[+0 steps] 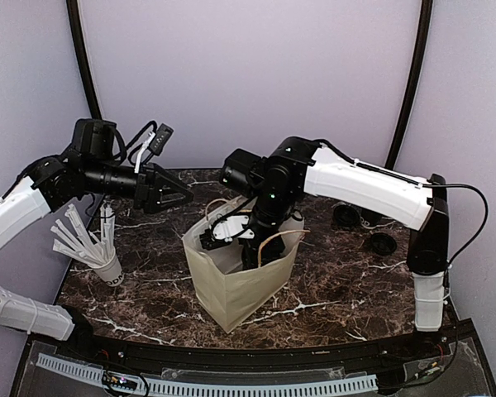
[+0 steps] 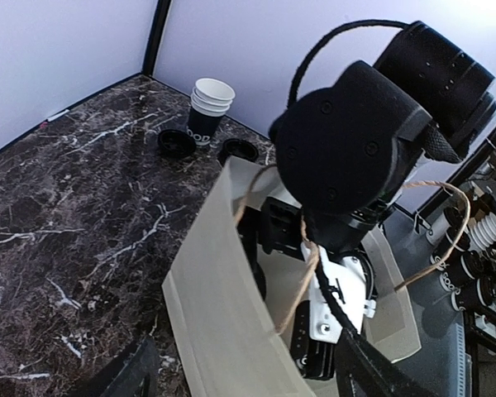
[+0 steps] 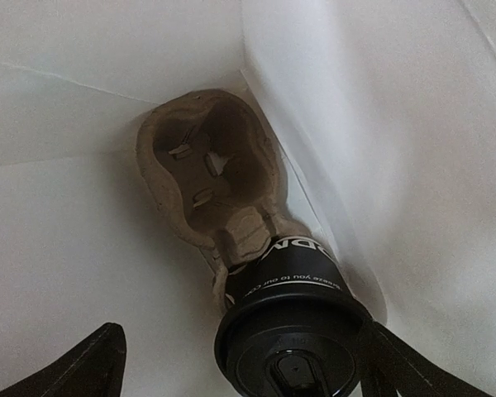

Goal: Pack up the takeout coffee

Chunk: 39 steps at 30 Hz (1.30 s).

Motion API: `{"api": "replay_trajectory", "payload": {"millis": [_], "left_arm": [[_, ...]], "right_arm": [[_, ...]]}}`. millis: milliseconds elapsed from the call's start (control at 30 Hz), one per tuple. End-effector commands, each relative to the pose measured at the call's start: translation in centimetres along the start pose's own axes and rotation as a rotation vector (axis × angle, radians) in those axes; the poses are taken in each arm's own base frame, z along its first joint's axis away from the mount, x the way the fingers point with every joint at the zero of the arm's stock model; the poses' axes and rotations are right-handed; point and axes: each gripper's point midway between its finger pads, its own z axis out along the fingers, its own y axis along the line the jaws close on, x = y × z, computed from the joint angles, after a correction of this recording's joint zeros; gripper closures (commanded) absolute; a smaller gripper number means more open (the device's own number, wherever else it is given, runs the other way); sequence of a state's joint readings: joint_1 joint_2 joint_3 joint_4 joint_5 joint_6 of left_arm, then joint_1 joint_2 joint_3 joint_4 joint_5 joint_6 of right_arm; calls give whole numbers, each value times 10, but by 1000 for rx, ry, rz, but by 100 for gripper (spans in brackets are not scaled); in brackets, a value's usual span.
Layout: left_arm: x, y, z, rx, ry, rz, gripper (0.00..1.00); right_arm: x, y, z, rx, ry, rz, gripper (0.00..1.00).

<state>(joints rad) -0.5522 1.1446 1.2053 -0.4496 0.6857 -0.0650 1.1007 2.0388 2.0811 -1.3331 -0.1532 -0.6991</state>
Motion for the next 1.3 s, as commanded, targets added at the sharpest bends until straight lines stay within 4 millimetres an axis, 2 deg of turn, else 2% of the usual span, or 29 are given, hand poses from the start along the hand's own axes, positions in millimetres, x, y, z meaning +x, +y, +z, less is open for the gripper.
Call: {"api": "replay_trajectory", "payload": {"millis": [0,100,133,333,433,733,900,1167,1233,1267], "left_arm": [[12,-20,12,77,74,-13,24],[22,-20,25,51,134,2,25],[22,-14,29,25,141,2,26],[11,-4,39,-16,102,6,33],[8,0,45,-16,93,-3,40],[3,14,63,-31,84,-23,60],[-3,23,68,-65,60,-15,63],[-20,31,79,-81,36,14,68],[-24,30,77,-87,21,19,65],[-27,29,74,-92,10,23,60]], "right_arm": [[-3,5,-5,-8,-13,-1,1],[-6,3,-8,0,-23,-4,1],[-7,2,-10,4,-28,-5,1],[-10,4,-22,20,-50,-21,1],[-14,3,-32,34,-76,-33,1],[-39,6,-84,107,-223,-105,1],[-50,10,-114,138,-300,-131,1],[-57,17,-146,178,-375,-171,1],[-59,18,-160,212,-403,-185,1],[-59,17,-167,236,-414,-190,1]]}}
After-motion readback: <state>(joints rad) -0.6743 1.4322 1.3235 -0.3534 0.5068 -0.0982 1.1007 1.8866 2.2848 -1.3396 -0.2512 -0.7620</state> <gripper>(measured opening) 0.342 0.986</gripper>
